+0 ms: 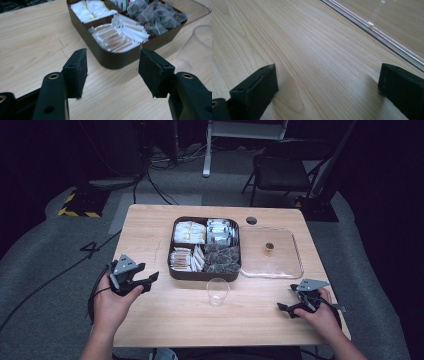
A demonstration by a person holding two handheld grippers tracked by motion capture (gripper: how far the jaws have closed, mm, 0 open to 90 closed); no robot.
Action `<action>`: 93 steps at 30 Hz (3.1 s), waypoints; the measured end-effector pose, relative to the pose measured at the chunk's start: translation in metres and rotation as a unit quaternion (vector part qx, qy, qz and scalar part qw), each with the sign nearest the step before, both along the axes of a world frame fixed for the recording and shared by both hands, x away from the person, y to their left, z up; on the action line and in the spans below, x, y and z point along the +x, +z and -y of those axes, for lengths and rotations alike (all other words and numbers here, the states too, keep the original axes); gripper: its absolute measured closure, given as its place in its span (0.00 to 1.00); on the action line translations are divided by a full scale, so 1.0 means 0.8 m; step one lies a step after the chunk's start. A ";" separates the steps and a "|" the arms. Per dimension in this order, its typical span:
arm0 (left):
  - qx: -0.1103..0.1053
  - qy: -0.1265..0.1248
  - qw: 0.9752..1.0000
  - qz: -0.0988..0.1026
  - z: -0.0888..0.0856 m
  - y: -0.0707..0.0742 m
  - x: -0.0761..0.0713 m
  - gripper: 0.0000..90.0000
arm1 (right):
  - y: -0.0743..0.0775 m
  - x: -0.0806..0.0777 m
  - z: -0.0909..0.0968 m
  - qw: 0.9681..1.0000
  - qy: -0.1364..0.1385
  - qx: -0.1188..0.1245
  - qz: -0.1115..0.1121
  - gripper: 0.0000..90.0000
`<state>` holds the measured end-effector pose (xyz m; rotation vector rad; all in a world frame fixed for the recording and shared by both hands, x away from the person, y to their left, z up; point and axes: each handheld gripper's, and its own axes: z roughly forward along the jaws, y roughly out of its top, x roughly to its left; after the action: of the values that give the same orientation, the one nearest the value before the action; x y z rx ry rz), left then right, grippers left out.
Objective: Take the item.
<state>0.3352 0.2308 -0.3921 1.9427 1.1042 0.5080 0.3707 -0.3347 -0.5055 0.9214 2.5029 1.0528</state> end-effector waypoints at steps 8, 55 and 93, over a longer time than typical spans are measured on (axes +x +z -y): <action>0.004 -0.029 1.000 0.008 0.018 0.009 0.023 0.37 | 0.000 0.000 0.000 1.000 0.001 0.001 0.000 0.03; 0.021 -0.080 0.997 0.008 0.108 -0.028 0.243 0.48 | 0.000 0.001 0.001 1.000 0.006 0.001 0.000 0.03; 0.074 -0.074 0.987 -0.118 0.130 -0.073 0.281 0.72 | 0.000 0.002 0.001 1.000 0.008 0.001 0.000 0.03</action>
<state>0.5598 0.1267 -0.4503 2.2406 1.0812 0.2892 0.3721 -0.3356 -0.5056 0.9040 2.5140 1.0598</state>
